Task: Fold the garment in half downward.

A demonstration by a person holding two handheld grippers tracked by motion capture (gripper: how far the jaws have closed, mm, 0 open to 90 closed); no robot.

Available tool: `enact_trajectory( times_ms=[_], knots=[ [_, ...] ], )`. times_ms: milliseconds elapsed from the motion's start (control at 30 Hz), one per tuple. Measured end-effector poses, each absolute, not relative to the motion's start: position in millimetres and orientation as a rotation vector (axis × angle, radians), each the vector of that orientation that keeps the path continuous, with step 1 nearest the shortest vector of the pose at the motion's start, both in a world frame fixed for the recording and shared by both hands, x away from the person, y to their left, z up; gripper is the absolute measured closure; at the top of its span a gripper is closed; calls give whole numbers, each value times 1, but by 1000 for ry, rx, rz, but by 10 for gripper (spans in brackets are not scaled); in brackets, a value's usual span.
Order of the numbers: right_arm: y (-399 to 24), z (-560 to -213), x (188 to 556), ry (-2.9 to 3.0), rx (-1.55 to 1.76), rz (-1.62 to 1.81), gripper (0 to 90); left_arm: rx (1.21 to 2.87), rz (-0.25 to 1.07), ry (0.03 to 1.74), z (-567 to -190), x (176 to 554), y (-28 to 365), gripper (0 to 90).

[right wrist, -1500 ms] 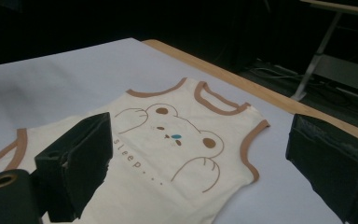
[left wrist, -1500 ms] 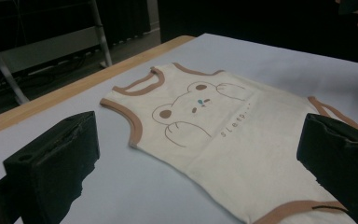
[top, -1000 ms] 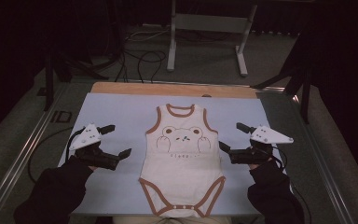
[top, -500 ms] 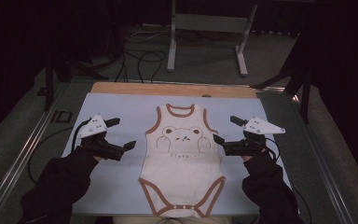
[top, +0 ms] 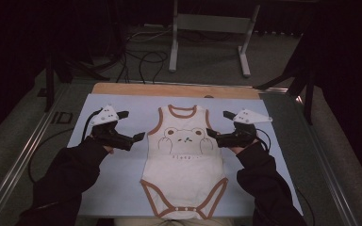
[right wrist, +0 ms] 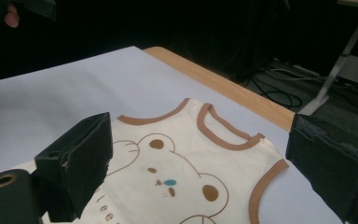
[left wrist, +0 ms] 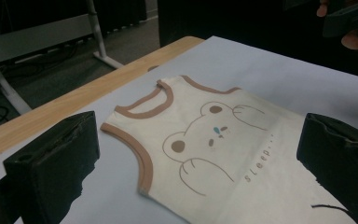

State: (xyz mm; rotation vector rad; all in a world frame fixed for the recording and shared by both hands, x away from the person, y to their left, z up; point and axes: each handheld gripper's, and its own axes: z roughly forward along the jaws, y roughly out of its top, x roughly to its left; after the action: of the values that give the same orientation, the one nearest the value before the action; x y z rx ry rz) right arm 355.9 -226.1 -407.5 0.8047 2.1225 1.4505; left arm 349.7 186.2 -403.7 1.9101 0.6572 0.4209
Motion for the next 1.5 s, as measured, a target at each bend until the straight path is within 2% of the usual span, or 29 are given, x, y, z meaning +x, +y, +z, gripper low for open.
enact_trajectory(
  times_ms=[733, 1500],
  knots=[
    [-222, -429, 409, 2172, 902, 1386, 80, 1953, 406, 663, -415, 398, 166, 2],
    [-216, -454, 463, 2214, 1010, 1316, 94, 1972, 389, 736, -443, 457, 144, 24]
  ],
)
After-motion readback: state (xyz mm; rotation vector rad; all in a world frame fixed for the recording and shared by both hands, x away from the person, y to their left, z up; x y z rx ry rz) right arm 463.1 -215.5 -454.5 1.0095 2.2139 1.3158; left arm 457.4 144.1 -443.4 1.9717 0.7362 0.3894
